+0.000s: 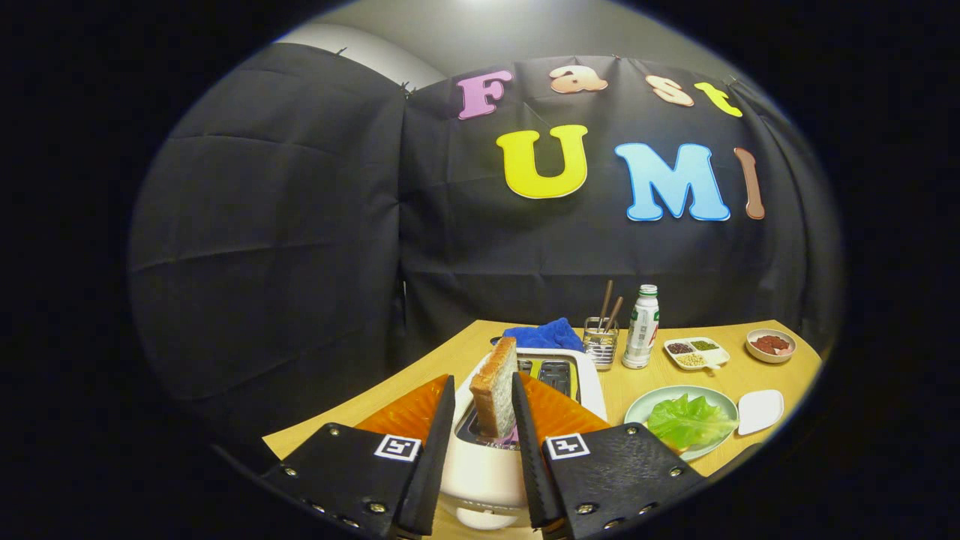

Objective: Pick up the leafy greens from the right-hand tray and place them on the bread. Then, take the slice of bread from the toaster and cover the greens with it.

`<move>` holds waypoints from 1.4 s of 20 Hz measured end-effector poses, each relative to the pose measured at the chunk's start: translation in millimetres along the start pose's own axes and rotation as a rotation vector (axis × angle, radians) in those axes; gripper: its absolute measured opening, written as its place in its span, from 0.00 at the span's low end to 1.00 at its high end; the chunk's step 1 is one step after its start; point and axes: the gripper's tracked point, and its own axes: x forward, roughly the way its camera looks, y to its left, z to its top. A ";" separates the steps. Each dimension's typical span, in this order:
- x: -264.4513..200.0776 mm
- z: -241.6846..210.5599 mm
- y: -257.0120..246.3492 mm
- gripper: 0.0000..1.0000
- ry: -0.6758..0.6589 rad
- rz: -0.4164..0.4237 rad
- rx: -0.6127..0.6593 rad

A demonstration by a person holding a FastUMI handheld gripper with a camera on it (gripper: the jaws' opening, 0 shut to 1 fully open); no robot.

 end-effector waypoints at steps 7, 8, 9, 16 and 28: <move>23.9 -7.5 -5.8 0.47 0.006 -0.101 0.000; 29.6 -14.3 -12.0 0.47 0.032 -0.135 0.007; 32.3 -23.2 -17.7 0.34 0.057 -0.157 0.019; 41.9 -20.5 -17.1 0.08 0.089 -0.138 0.035; 11.4 40.9 -26.4 0.08 -0.033 -0.085 0.087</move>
